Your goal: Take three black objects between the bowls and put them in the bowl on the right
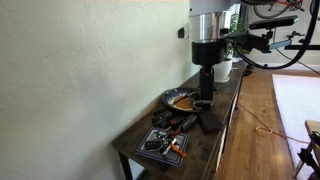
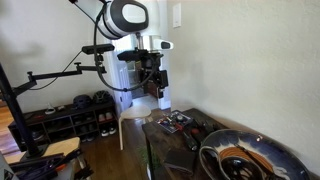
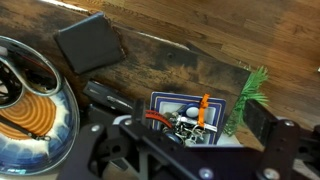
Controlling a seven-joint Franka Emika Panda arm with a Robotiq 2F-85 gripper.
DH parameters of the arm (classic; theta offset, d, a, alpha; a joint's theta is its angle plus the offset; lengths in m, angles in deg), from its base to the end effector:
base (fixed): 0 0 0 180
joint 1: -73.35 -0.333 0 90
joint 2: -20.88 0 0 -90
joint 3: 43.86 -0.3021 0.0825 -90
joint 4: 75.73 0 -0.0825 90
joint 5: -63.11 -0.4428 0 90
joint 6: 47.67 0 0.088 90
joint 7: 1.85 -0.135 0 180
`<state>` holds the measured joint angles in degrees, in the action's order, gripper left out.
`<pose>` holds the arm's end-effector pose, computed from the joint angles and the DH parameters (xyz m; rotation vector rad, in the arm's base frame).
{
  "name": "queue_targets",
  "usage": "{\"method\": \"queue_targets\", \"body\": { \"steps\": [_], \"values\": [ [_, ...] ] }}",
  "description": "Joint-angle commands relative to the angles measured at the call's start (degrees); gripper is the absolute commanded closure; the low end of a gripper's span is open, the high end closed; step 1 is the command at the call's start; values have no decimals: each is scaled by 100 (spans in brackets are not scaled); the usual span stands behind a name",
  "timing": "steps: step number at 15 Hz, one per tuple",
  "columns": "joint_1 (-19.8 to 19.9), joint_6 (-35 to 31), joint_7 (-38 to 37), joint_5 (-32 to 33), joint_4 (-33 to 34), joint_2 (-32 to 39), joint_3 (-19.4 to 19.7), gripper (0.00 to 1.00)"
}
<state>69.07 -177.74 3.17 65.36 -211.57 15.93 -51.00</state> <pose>0.5209 0.1025 0.2770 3.0625 0.4815 -0.0199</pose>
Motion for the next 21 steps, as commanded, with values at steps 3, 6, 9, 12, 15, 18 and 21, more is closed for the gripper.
{"method": "queue_targets", "body": {
  "steps": [3, 6, 9, 12, 15, 18, 21],
  "values": [
    [45, -135, 941, 296, 445, 789, 234, 0],
    [98, -284, 1420, 405, 620, 1085, 296, 0],
    [100, -281, 1405, 373, 616, 1098, 279, 0],
    [107, -292, 1429, 375, 663, 1171, 277, 0],
    [103, -292, 1428, 375, 663, 1170, 273, 0],
    [135, -351, 1618, 497, 738, 1362, 303, 0],
    [172, -435, 1752, 753, 882, 1663, 358, 0]
  ]
}}
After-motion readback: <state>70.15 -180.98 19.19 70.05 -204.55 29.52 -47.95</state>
